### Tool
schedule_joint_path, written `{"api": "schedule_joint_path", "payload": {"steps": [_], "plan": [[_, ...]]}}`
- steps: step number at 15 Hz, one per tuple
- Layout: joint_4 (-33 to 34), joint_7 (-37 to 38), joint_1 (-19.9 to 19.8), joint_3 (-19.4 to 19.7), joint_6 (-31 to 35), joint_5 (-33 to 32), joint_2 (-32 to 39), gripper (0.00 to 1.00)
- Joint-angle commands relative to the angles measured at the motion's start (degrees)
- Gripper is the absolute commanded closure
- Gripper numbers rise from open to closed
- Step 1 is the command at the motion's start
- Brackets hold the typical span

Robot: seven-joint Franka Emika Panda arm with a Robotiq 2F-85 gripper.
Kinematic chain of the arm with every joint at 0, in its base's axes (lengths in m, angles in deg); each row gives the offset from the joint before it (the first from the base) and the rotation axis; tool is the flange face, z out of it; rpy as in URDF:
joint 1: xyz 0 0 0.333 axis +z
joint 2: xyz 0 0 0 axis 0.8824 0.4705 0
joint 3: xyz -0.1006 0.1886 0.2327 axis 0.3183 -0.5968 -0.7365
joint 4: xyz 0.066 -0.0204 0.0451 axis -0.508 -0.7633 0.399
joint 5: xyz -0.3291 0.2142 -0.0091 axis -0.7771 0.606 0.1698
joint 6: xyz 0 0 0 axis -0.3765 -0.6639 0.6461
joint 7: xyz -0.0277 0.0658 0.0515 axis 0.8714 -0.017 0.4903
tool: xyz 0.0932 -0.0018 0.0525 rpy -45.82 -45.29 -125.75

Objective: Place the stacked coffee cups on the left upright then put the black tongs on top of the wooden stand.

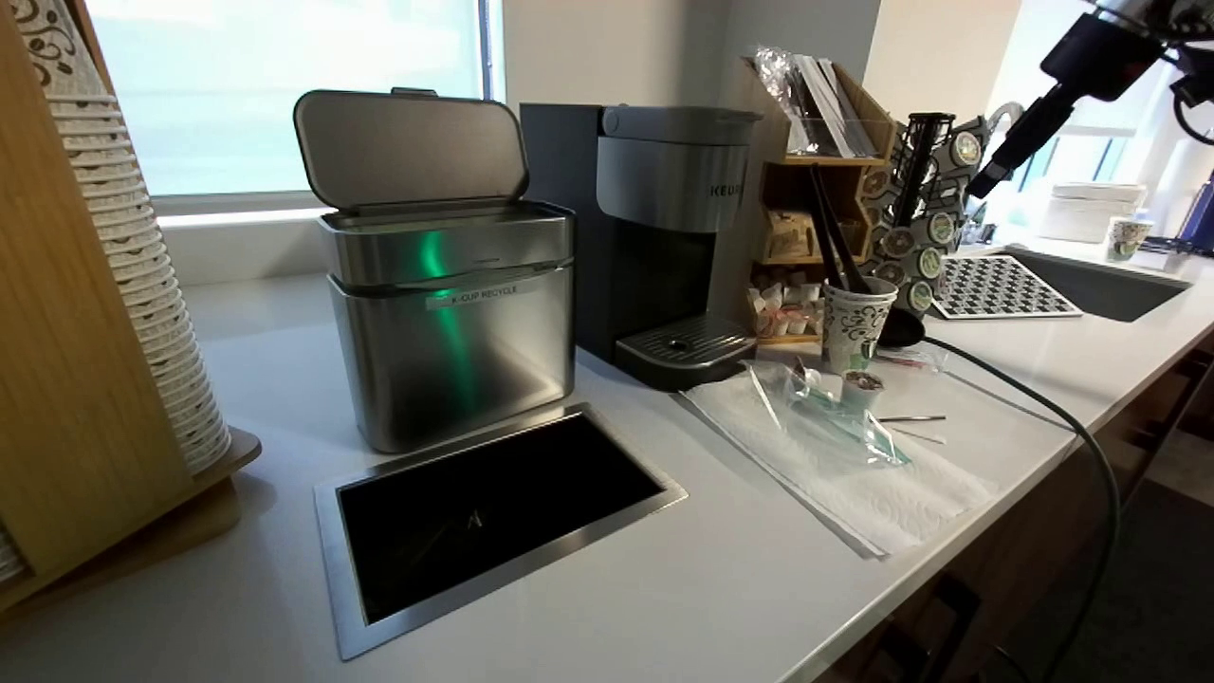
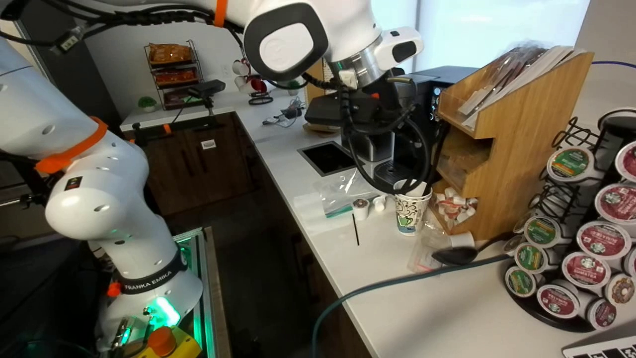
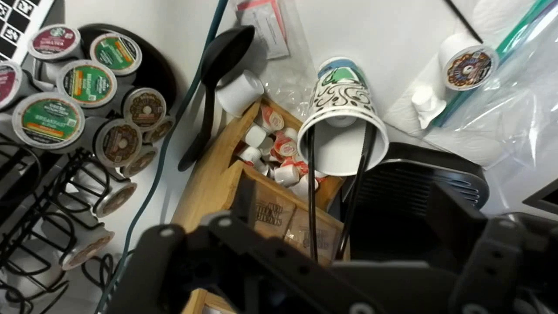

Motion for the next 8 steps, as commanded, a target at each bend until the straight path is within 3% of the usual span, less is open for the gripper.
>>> {"api": "schedule_joint_path", "payload": {"steps": [1, 6, 7, 8], "plan": [[-3.1, -8.8, 3.7, 3.0, 5.3, 7.5, 1.0, 0.0], [-5.3, -16.9, 8.4, 4.8, 13.7, 19.3, 3.3, 0.0], [-5.2, -16.5, 9.3, 5.2, 10.9, 19.5, 2.7, 0.0], [-4.7, -14.1, 7.2, 3.8, 11.2, 16.5, 2.8, 0.0]]}}
